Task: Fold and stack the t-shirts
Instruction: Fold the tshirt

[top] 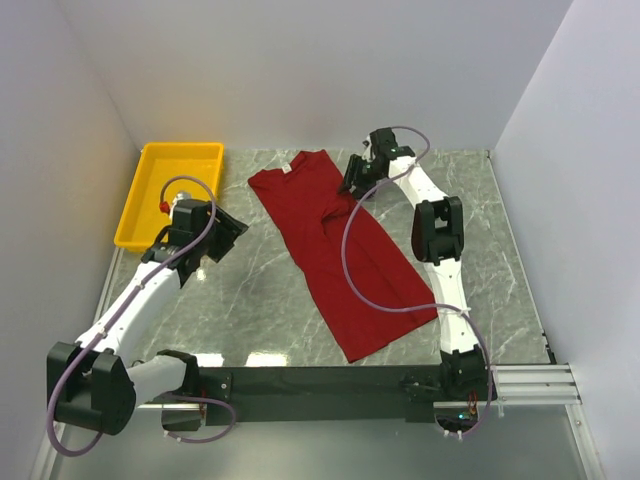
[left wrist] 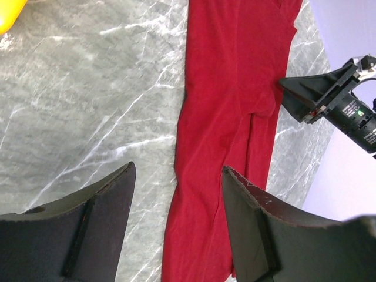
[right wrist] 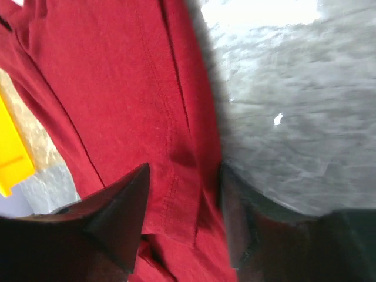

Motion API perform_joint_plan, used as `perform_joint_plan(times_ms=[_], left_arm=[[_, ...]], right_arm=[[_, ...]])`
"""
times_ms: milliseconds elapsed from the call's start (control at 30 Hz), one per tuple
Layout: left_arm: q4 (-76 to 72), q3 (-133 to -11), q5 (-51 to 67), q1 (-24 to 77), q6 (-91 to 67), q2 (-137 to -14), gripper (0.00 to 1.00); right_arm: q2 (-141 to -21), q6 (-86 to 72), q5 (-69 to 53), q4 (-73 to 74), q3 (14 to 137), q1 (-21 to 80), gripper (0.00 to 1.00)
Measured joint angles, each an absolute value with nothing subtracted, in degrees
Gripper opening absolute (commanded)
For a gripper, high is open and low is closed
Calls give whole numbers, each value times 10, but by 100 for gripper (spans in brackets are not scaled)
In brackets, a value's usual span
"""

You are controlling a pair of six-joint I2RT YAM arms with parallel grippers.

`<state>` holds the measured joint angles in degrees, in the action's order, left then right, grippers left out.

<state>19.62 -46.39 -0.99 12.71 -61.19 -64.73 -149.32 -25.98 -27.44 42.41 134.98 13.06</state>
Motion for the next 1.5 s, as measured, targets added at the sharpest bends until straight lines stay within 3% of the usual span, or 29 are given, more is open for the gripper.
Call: perform_joint_plan(times_ms=[67,100,200,267,433,833,867,900,967,1000,1067,1100,1200,1367,1500], left_arm=[[197,-458,-10,127,-615,-640,66],[197,-455,-10,127,-616,-636,66],[200,-449,-10,127,-621,-625,66],[201,-446,-10,127,-623,-616,66],[204,-442,-10,127,-627,-608,66],[179,-416,14,127,-629,-614,66],[175,-413,18,127,-629,-618,66],[169,-411,24,127,-628,-623,66],[157,-406,36,128,-627,-633,66],[149,-403,45,128,-626,-640,66],[135,-401,57,132,-625,-654,65],[124,-400,67,136,-624,-665,65],[89,-400,88,167,-623,-707,65],[40,-398,106,262,-632,-784,62],[9,-385,111,339,-656,-832,61]], right_arm=[[-1494,-260,-273,428,1350,135,45],[-1494,-261,-272,430,1350,137,35],[-1494,-265,-267,433,1348,137,19],[-1494,-270,-262,431,1345,135,18],[-1494,-285,-256,414,1329,125,0],[-1453,-306,-263,338,1235,76,0],[-1449,-306,-263,335,1227,71,1],[-1444,-306,-262,331,1219,67,10],[-1438,-303,-260,329,1210,61,20],[-1437,-299,-260,329,1209,59,32],[-1433,-283,-261,328,1209,55,38],[-1429,-272,-255,328,1209,54,48],[-1407,-222,-242,331,1189,48,60],[-1311,-91,-252,345,1075,18,68],[-1166,18,-279,345,926,-6,72]])
